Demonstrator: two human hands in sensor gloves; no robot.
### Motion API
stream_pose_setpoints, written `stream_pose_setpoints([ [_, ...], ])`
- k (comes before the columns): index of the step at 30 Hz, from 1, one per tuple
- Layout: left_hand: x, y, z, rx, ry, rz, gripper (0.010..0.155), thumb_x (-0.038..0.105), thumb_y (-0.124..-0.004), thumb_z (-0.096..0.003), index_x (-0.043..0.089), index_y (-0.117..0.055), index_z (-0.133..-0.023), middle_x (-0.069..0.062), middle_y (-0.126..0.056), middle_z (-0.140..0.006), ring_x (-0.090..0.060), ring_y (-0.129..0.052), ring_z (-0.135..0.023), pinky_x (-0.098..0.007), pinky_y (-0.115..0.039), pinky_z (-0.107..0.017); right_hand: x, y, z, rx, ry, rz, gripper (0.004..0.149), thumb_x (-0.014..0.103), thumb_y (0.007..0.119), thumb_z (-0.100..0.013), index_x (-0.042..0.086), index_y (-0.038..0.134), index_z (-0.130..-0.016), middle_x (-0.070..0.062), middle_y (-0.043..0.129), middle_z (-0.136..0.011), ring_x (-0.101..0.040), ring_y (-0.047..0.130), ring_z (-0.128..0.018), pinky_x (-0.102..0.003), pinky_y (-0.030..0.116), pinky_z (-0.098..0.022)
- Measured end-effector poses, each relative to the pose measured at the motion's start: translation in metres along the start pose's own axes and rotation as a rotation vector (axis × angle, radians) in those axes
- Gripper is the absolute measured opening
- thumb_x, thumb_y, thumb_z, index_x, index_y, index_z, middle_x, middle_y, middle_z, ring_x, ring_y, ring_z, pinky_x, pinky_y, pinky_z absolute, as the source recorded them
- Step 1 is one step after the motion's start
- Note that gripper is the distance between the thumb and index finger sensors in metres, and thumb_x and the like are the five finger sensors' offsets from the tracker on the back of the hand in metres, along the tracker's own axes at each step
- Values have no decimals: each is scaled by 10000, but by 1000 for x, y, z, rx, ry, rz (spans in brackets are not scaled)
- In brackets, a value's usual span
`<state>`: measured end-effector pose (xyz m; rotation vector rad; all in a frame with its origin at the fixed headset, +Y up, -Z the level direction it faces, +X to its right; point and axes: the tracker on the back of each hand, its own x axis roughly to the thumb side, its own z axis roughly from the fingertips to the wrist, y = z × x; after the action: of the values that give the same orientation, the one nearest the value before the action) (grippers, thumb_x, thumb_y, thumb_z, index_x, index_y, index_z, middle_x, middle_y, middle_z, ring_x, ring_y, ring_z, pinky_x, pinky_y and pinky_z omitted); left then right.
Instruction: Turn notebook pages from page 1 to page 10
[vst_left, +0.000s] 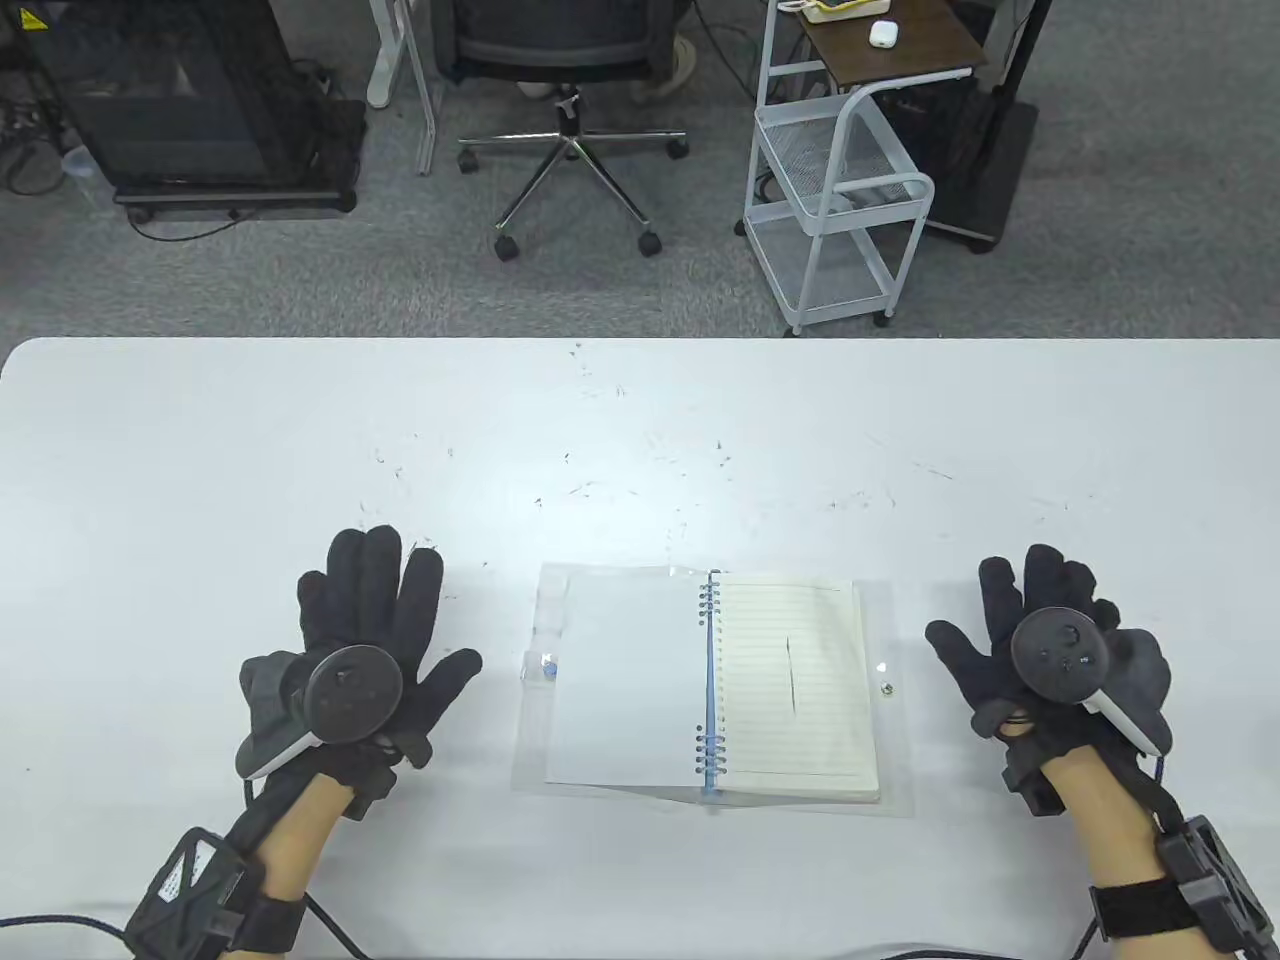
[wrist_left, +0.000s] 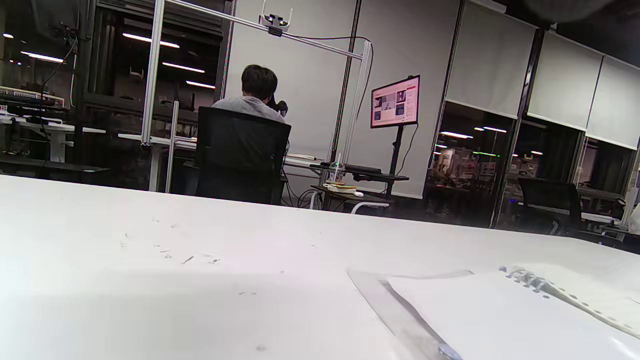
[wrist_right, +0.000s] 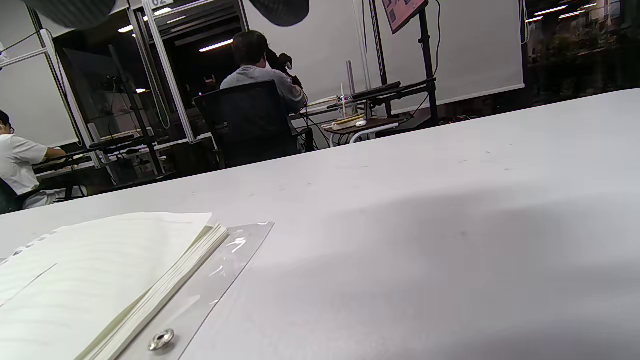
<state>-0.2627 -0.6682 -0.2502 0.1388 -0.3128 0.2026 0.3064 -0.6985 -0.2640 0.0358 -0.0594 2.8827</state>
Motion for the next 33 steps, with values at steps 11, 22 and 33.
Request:
stream_pose_setpoints([
  [11, 1, 6, 0, 19, -16, 11, 899, 721, -613, -438, 278, -260, -1137, -69, -60, -1168, -426, -17, -1128, -728, -205, -735, 6, 8, 0, 48, 15, -36, 860, 776, 553, -483, 180, 271, -1036, -289, 201, -1097, -626, 279, -955, -791, 324, -596],
  [22, 1, 10, 1, 25, -35, 50, 894, 717, -615, -441, 275, -272, -1138, -72, -72, -1171, -428, -22, -1129, -728, -210, -736, 80, 62, -7, 410, 39, -112, 1010, 822, 578, -474, 143, 24, -977, -379, 135, -1029, -698, 270, -910, -789, 329, -597],
  [33, 6, 13, 3, 30, -61, 80, 895, 717, -613, -443, 271, -276, -1141, -78, -86, -1175, -432, -29, -1130, -728, -215, -735, 109, 110, -9, 545, 28, 57, 1114, 862, 600, -444, 106, -58, -930, -435, 102, -965, -720, 166, -868, -797, 272, -591],
])
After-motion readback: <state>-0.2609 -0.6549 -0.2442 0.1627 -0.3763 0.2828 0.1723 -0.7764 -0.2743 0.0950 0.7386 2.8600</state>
